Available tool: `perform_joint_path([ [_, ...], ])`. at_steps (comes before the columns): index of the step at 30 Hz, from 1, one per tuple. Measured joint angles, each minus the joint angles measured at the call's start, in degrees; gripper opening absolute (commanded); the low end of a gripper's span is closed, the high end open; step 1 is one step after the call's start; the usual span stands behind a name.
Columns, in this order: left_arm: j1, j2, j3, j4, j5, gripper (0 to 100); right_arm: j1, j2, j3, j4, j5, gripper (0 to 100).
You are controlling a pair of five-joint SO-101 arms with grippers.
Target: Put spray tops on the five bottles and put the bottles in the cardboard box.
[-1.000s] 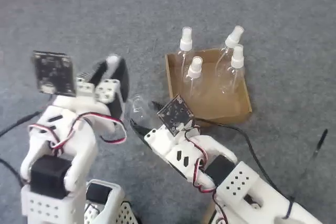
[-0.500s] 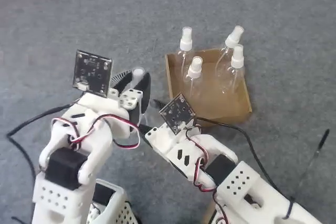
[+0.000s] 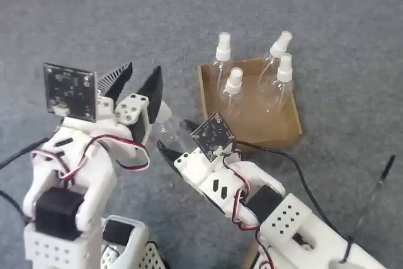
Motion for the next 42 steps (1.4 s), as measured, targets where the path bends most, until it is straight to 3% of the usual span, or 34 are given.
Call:
perform_joint_path([
  [8,-6.0,0.4,7.1,-5.7,-0.9,10,0.0,0.0,0.9,0.0,0.0,0.6],
  [12,-5.2,0.7,11.6,-5.7,-1.7,10,0.0,0.0,0.9,0.0,0.0,0.6],
  [18,1.2,0.7,16.8,-5.8,-4.7,10,-0.1,-0.1,1.0,0.0,0.0,0.6],
  [26,4.7,0.6,15.4,-4.9,-4.7,10,0.2,0.0,1.1,0.0,0.0,0.6],
  [34,5.2,0.6,3.2,0.6,-7.6,11,0.2,0.0,1.0,0.0,0.0,0.6],
  [42,-6.0,-2.5,1.2,6.3,-7.7,10,1.5,0.0,1.0,0.0,0.0,0.6],
])
